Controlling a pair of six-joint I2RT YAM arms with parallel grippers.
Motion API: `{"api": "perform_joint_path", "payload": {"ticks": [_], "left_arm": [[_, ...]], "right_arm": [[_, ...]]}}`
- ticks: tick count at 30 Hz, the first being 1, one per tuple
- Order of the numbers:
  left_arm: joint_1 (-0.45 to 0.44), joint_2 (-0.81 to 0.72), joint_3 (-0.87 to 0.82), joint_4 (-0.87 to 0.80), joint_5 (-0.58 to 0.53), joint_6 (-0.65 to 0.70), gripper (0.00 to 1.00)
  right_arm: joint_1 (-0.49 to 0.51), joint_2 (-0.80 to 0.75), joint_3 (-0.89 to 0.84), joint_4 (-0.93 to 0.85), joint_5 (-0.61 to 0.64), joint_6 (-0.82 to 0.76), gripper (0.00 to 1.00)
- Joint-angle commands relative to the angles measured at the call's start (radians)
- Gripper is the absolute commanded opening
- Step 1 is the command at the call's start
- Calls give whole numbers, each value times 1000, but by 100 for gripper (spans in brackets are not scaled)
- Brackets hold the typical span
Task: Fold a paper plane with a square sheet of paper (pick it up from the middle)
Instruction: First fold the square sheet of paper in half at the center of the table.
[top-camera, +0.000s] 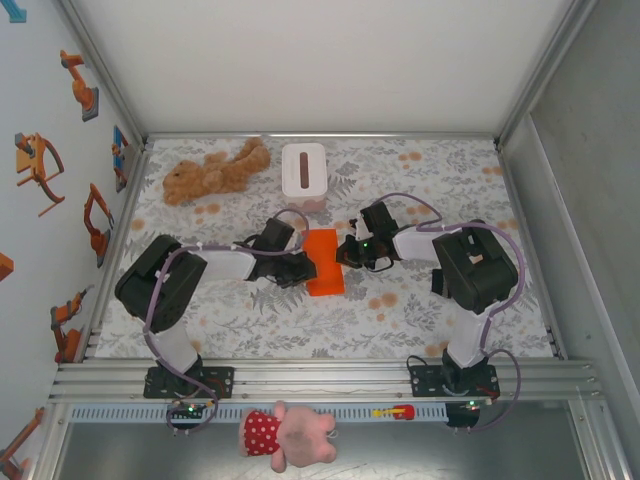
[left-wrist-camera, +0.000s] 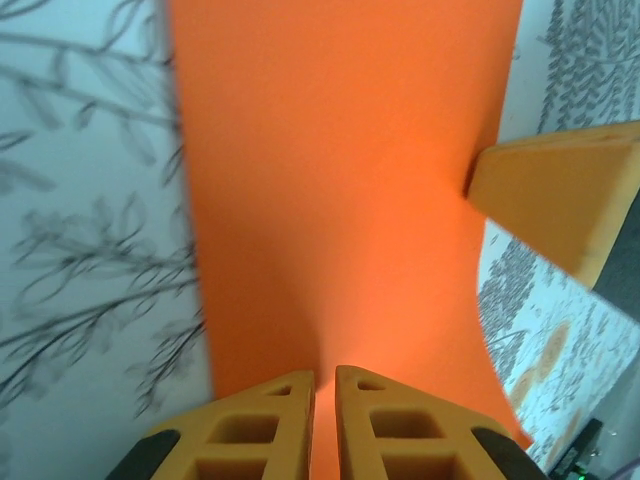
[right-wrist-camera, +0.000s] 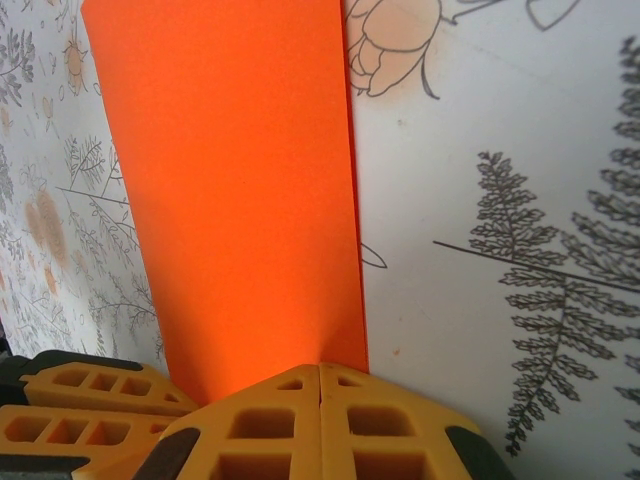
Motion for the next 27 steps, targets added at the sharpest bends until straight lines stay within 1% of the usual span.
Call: {"api": "perform_joint_path", "payload": {"ticks": [1, 6, 10, 14, 19, 23, 27], "left_arm": [[25, -52, -73, -131, -58, 71, 15], [51, -174, -103, -143, -72, 81, 15], [26, -211, -66, -49, -47, 31, 16], [-17, -119, -9, 38, -17, -28, 16], [-52, 9, 61, 98, 36, -95, 15], [-68, 44, 31, 104, 36, -115, 14], [-73, 36, -38, 109, 37, -114, 15]], "right_arm": [[-5, 189, -117, -269, 375, -14, 0], [-5, 193, -118, -267, 377, -11, 0], [-5, 192, -121, -265, 375, -11, 0], [-5, 198, -120, -260, 373, -8, 0], [-5, 199, -115, -266, 368, -8, 0], [-5, 196, -115, -269, 368, -9, 0], [-5, 204, -113, -270, 370, -7, 0]]}}
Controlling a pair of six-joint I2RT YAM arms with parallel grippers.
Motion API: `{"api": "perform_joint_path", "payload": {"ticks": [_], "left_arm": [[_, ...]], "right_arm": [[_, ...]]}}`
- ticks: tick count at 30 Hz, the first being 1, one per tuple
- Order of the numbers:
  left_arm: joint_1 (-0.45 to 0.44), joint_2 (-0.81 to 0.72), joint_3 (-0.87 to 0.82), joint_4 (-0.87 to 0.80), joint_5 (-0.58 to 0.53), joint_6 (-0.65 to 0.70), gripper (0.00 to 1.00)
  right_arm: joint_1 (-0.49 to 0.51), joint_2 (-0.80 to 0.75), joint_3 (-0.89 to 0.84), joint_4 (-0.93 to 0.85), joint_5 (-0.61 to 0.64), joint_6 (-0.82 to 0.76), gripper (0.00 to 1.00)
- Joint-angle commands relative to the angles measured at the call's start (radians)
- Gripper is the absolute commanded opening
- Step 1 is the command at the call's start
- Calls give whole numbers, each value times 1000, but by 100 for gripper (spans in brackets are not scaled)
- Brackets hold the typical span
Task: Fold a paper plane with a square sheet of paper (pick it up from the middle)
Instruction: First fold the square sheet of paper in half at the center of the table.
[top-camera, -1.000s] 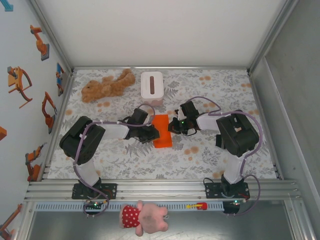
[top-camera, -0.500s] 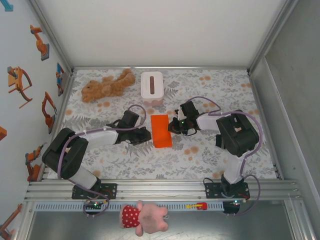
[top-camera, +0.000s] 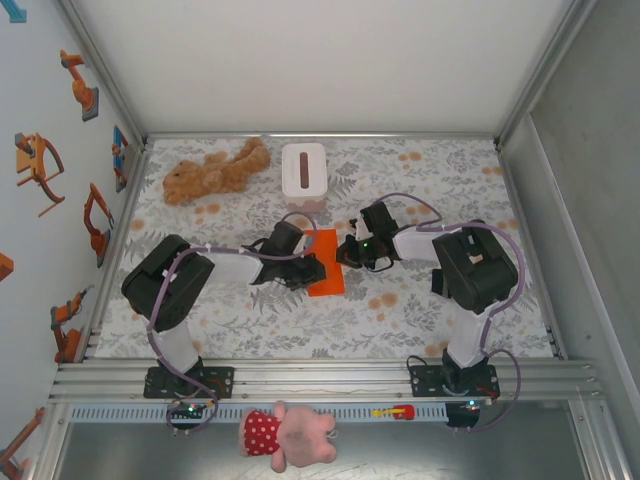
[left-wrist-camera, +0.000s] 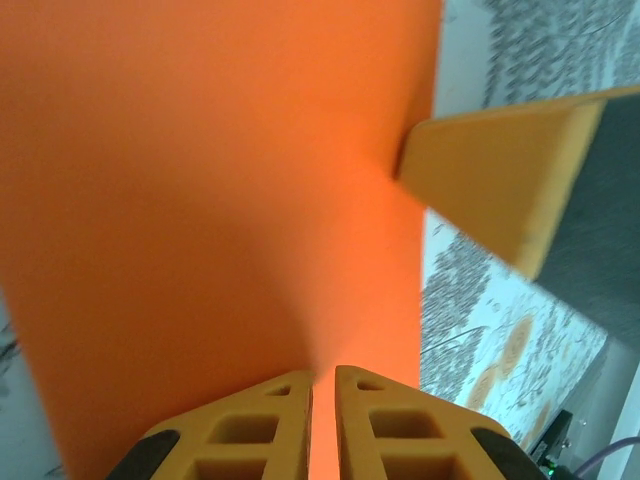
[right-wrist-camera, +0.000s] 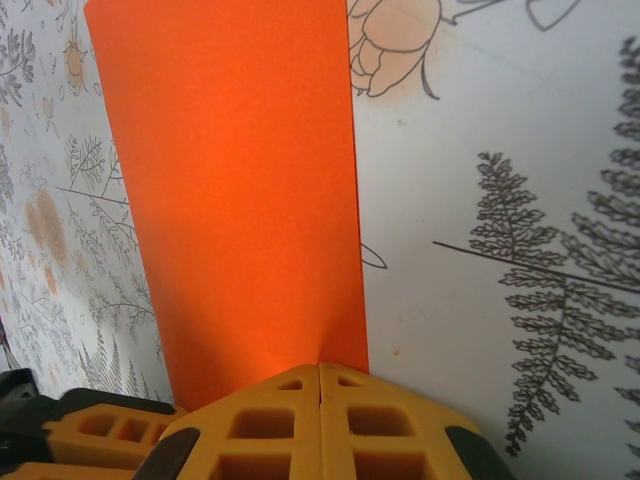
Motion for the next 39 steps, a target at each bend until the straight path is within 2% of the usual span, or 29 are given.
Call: {"api": "perform_joint_path", "payload": {"ticks": [1, 9, 11, 16, 19, 24, 29, 33, 39], "left_arm": [[-5, -12, -57, -8, 19, -11, 15], [14, -127, -180, -114, -26, 62, 15], [31, -177, -205, -118, -7, 79, 15], [33, -278, -127, -165, -21, 126, 15], [31, -255, -79, -121, -23, 105, 15], [20, -113, -8, -52, 1, 65, 14], [-18, -22, 7, -62, 9, 55, 14], [-29, -21, -53, -91, -9, 45, 14], [-30, -130, -198, -159, -60, 41, 14]], "right_arm": [[-5, 204, -113, -270, 374, -7, 0], [-6, 205, -118, -272, 396, 2, 0], [-6, 206, -117, -271, 396, 2, 0], [-5, 206, -113, -275, 398, 2, 0], [-6, 206, -113, -273, 401, 4, 0], [-8, 205, -115, -271, 400, 7, 0], [-9, 199, -120, -271, 401, 6, 0], [-9, 197, -121, -272, 399, 6, 0], [-9, 190, -126, -273, 401, 7, 0]]}}
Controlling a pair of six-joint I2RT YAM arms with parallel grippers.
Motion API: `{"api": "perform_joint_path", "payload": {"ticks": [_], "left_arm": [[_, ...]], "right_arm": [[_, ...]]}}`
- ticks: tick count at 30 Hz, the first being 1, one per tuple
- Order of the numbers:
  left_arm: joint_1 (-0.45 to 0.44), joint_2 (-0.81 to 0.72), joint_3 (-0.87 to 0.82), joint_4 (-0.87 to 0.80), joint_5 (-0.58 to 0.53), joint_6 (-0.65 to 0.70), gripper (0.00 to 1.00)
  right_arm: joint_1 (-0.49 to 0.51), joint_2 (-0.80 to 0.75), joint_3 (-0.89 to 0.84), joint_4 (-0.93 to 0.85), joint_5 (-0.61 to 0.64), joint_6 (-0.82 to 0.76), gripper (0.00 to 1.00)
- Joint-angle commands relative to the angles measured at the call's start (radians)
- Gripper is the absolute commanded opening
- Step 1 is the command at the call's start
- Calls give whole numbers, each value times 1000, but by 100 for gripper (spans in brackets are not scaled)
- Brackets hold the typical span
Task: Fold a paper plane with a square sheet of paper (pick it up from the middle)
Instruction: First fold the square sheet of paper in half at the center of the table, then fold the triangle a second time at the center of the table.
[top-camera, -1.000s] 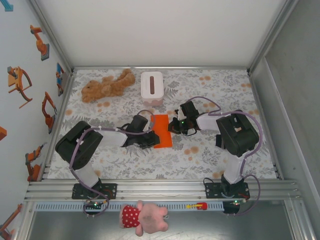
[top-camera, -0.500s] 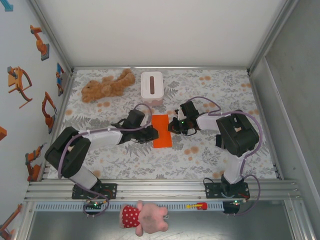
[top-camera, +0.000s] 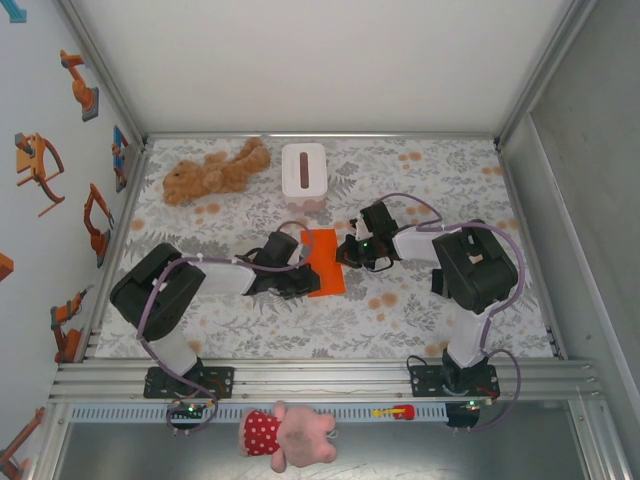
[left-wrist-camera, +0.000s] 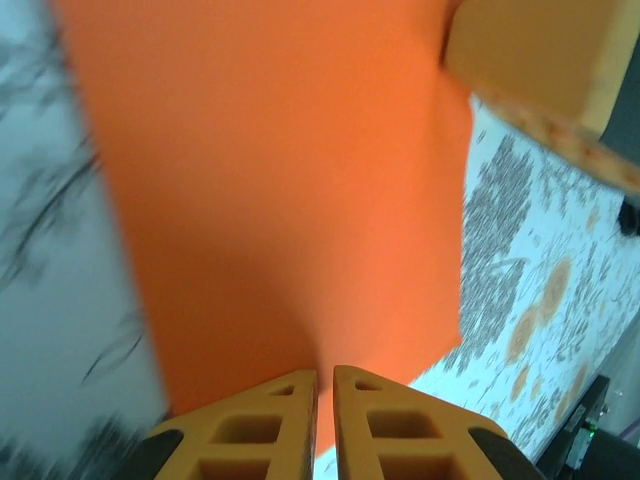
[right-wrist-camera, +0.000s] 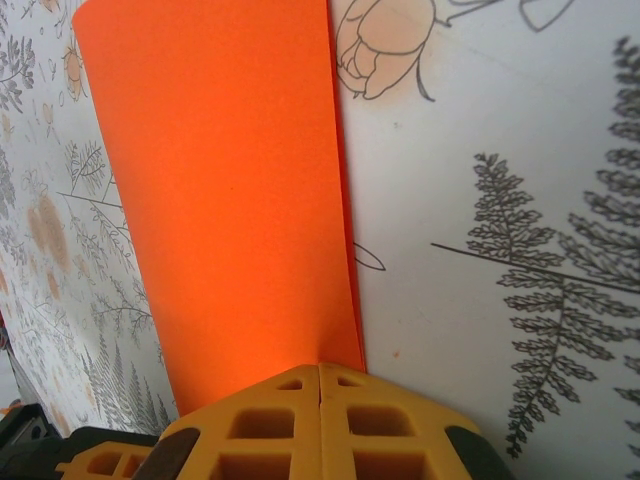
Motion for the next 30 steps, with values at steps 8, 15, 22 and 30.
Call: {"api": "perform_joint_path", "payload": {"ticks": [8, 15, 22, 30], "left_arm": [[12, -225, -34, -363, -135, 81, 14], [54, -229, 78, -242, -154, 44, 24], [65, -67, 192, -141, -104, -7, 35], [77, 72, 288, -94, -62, -31, 40]], "right_arm": [[-10, 138, -92, -285, 353, -16, 0], [-10, -78, 32, -240, 202, 6, 3], [-15, -262, -6, -155, 201, 62, 24], [-47, -429, -193, -178, 239, 81, 36]]}}
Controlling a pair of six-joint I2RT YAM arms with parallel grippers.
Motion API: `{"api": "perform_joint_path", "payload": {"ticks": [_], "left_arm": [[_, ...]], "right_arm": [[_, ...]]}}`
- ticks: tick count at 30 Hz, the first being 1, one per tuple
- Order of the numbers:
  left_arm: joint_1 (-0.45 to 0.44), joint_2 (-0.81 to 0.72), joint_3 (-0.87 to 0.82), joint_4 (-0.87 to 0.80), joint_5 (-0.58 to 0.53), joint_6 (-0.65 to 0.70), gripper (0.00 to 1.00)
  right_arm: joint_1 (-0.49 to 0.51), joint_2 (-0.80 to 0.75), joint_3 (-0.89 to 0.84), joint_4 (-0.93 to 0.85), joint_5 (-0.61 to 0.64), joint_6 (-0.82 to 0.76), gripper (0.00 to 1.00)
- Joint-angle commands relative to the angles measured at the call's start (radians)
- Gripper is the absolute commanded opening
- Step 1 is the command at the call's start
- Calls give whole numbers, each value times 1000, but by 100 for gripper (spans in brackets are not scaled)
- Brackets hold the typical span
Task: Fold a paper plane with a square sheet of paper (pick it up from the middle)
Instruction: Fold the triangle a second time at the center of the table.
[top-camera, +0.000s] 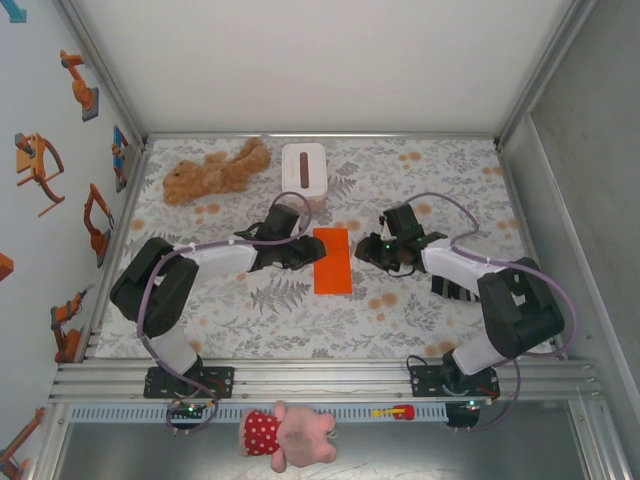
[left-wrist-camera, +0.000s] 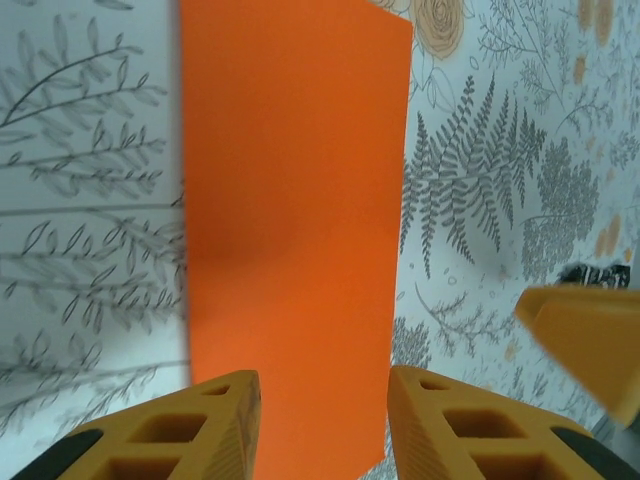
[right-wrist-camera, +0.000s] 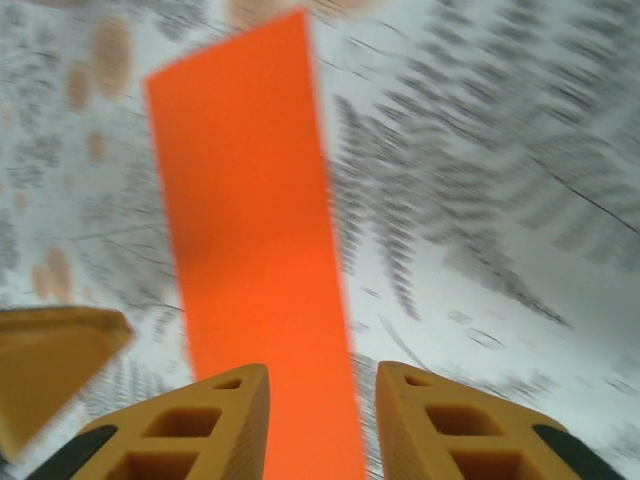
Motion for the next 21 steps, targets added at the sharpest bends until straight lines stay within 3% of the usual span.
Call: {"api": "perform_joint_path", "payload": {"ticks": [1, 9, 17, 21], "left_arm": [[12, 42, 52, 29, 37, -22, 40], [38, 146, 89, 89, 36, -81, 41], [29, 188, 128, -78, -48, -166, 40], [9, 205, 167, -199, -102, -185, 40]], "right_arm": [[-2, -65, -58, -34, 30, 18, 37], [1, -124, -165, 65, -37, 93, 55], [43, -142, -210, 113, -25, 165, 54], [71, -112, -204, 121, -46, 195, 49]]}}
